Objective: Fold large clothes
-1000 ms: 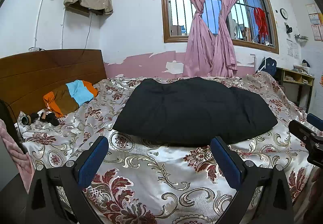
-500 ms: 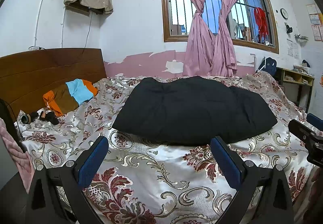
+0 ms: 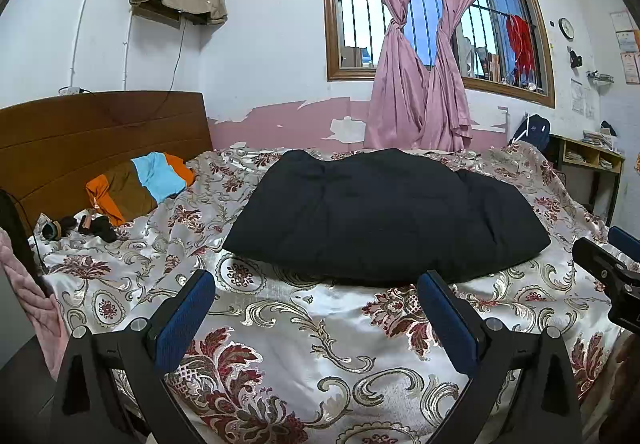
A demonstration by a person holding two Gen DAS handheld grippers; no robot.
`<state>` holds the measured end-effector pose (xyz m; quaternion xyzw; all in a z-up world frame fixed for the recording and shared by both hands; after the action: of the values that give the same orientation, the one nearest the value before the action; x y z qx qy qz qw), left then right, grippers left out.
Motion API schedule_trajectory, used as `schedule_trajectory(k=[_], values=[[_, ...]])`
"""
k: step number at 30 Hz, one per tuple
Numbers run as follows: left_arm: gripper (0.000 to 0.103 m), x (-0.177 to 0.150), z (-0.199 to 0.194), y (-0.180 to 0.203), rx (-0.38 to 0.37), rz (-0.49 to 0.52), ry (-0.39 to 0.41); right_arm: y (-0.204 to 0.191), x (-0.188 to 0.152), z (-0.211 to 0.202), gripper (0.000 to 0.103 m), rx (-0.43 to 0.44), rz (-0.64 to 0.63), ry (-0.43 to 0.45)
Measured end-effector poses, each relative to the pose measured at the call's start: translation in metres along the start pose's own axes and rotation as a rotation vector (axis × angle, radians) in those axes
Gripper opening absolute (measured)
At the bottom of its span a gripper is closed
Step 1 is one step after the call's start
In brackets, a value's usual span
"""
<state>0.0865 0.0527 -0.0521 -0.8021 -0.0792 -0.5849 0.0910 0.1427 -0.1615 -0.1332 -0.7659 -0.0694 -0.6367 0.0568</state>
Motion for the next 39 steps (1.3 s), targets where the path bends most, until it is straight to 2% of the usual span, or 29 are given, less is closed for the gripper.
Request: schedule_trajectory(k=[32, 39], values=[[0.102, -0.0003, 0.0000, 0.0005, -0.004, -0.004, -0.001, 0.0000, 0.0015, -0.0001, 0.101, 0.000, -0.002, -0.003], [0.102, -0.0065, 0.0018, 0.0009, -0.005, -0.008, -0.022, -0.0001, 0.0019, -0.0004, 0.101, -0.001, -0.001, -0.002]])
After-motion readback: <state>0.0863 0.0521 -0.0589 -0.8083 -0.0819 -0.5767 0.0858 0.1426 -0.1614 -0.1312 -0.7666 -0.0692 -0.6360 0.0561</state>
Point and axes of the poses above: each gripper's, at about its wrist camera, not at the fingertips, and z roughly the way its jaws point, y to its right, x to its top, the point moved 3 cm from there along z, roughly the way its jaws point, and after that the axes turned 2 degrees about z, right-handed, at the moved point
